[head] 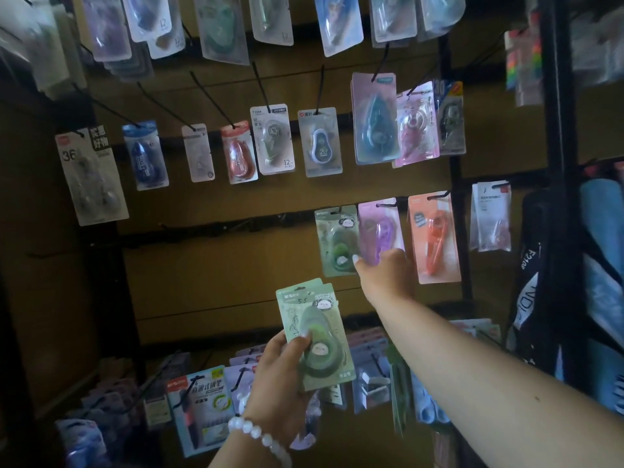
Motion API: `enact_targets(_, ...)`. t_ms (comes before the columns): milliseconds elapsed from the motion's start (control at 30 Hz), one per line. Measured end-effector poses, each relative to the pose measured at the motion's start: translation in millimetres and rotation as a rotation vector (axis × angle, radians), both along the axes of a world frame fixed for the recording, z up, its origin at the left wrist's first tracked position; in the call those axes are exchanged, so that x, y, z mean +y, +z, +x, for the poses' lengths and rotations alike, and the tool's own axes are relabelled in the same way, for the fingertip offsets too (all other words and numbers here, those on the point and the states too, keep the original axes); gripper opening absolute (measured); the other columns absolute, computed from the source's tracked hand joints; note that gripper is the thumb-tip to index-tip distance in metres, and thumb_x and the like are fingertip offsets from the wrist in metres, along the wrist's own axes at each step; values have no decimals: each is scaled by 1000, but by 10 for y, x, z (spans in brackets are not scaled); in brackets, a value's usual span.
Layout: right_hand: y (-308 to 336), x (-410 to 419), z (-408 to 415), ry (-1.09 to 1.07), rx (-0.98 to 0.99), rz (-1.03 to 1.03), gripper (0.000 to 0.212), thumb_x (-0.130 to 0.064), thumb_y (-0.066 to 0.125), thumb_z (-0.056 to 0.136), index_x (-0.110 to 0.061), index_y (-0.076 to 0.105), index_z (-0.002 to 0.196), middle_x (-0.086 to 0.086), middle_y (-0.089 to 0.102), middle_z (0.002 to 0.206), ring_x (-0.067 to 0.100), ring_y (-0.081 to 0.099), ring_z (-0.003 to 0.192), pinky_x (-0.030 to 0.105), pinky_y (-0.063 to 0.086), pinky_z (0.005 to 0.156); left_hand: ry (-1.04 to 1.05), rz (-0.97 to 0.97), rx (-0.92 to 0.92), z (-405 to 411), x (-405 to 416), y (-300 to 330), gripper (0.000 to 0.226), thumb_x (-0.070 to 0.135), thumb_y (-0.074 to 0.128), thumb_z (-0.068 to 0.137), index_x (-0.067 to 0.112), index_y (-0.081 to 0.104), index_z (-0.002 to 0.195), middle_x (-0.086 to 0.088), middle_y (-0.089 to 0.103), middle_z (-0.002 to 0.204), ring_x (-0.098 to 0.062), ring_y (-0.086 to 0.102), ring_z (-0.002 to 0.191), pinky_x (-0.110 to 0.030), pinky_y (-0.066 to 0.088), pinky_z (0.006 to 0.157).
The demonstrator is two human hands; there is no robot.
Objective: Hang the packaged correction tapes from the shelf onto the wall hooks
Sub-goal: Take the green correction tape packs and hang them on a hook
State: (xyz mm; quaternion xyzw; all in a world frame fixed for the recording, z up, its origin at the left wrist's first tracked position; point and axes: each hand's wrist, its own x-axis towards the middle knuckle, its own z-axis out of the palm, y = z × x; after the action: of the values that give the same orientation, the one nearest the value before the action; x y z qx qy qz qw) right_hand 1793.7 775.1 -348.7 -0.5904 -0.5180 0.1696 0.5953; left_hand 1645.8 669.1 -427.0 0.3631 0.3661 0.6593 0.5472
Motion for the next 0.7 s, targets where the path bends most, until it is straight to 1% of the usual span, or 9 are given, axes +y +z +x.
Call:
enact_targets(67, -146, -95, 35, 207, 154, -21, 39, -44, 68, 82, -11, 57, 98, 1, 59, 90, 24, 57, 90, 30, 45, 72, -38, 18, -2, 28, -9, 44, 28, 16, 59, 93, 9, 62, 120, -19, 73, 110, -33, 74, 92, -43, 58, 66)
enact_targets(167, -331, -211, 0, 628, 430, -283, 67, -66, 75, 61, -14, 68, 103, 2, 67, 104, 23, 59, 102, 36, 44, 91, -101, 59, -1, 100, -39, 116, 27, 14, 55, 95, 6, 62, 120, -21, 74, 107, -31, 75, 86, -44, 58, 67)
enact_targets(200, -363, -242, 1, 688, 484, -307, 66, -65, 74, 62, -16, 70, 104, 5, 70, 106, 25, 63, 100, 38, 49, 88, -112, 71, 1, 121, -49, 135, 27, 14, 54, 95, 6, 62, 120, -21, 74, 106, -31, 74, 84, -44, 58, 68)
enact_targets(267, -378, -315, 27, 783, 553, -279, 38, -42, 64, 86, -11, 70, 106, 9, 73, 96, 25, 68, 83, 36, 53, 73, -125, 94, 13, 143, -70, 166, 27, 15, 54, 95, 6, 63, 118, -21, 74, 105, -30, 74, 84, -45, 58, 72)
enact_targets(400, -392, -421, 106, 821, 567, -206, 22, -15, 55, 93, -2, 70, 104, 20, 71, 104, 33, 65, 91, 44, 49, 85, -118, 120, 37, 143, -84, 202, 30, 17, 54, 95, 7, 65, 121, -22, 72, 111, -31, 72, 88, -50, 54, 83)
enact_targets(500, -388, -406, 135, 608, 442, -139, 14, -13, 58, 91, -11, 71, 90, 7, 74, 95, 28, 66, 96, 42, 50, 91, -116, 114, 42, 167, -110, 227, 31, 17, 52, 96, 6, 66, 122, -23, 70, 117, -33, 70, 95, -50, 55, 85)
enact_targets(567, -324, -390, 171, 514, 439, -86, 14, -13, 58, 90, -15, 71, 88, 3, 74, 92, 27, 66, 97, 43, 50, 96, -103, 113, 38, 182, -121, 232, 30, 16, 51, 97, 2, 68, 118, -23, 71, 114, -30, 72, 92, -45, 59, 76)
enact_targets(633, -219, -389, 223, 443, 458, -19, 14, -16, 59, 91, -13, 71, 97, 1, 72, 94, 26, 64, 102, 39, 46, 100, -71, 103, 19, 184, -122, 223, 29, 15, 53, 96, -2, 69, 113, -23, 73, 107, -27, 73, 82, -38, 60, 64)
enact_targets(700, -80, -427, 290, 383, 446, 35, 20, -19, 57, 94, -11, 67, 110, -5, 68, 94, 18, 61, 103, 34, 43, 98, -25, 79, -10, 168, -114, 202, 28, 16, 55, 94, -3, 68, 110, -23, 73, 102, -26, 73, 78, -38, 59, 62)
